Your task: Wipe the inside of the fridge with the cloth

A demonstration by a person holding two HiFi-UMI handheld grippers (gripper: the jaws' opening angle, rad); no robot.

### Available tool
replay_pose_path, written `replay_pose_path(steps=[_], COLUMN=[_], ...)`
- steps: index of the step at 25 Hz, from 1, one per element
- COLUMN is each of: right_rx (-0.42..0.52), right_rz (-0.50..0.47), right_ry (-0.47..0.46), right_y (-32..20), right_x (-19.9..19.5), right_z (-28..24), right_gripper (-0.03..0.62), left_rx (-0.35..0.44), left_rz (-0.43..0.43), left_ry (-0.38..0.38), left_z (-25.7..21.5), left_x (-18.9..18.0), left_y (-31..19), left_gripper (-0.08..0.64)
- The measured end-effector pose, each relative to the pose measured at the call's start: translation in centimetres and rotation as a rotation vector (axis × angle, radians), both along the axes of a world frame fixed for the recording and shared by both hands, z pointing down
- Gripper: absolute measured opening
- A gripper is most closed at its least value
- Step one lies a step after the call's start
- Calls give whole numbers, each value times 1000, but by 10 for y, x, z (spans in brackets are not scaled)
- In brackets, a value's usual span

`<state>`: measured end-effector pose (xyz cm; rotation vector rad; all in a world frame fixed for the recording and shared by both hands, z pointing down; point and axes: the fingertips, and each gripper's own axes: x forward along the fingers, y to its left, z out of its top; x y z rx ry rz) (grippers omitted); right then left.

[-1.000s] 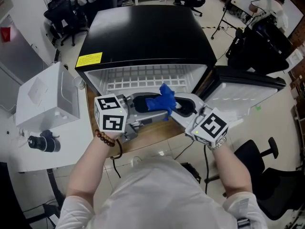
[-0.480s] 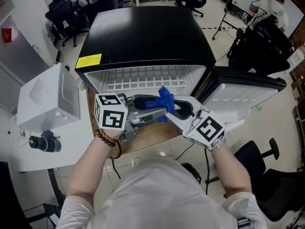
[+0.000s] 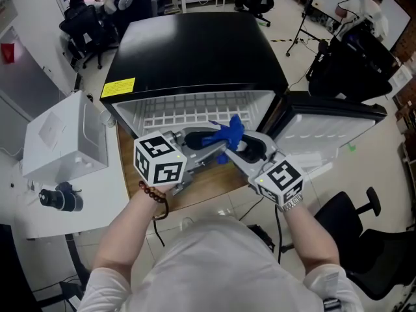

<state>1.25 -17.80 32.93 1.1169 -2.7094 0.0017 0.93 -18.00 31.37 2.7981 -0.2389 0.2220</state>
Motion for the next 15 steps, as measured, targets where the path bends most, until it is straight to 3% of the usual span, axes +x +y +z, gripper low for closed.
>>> replay_pose_path(steps=[7, 15], right_rx=[-15, -2], right_rz=[165, 201], right_ry=[-17, -24], right_y=[-3, 6], right_x=[40, 62], right_z=[6, 3], right_gripper=[176, 176], left_rx=[85, 94], left_rz=[-98, -195], left_ry=[29, 95], left_z=[-4, -8], left_x=[17, 30], left_y=[-15, -30], left_gripper=[94, 92])
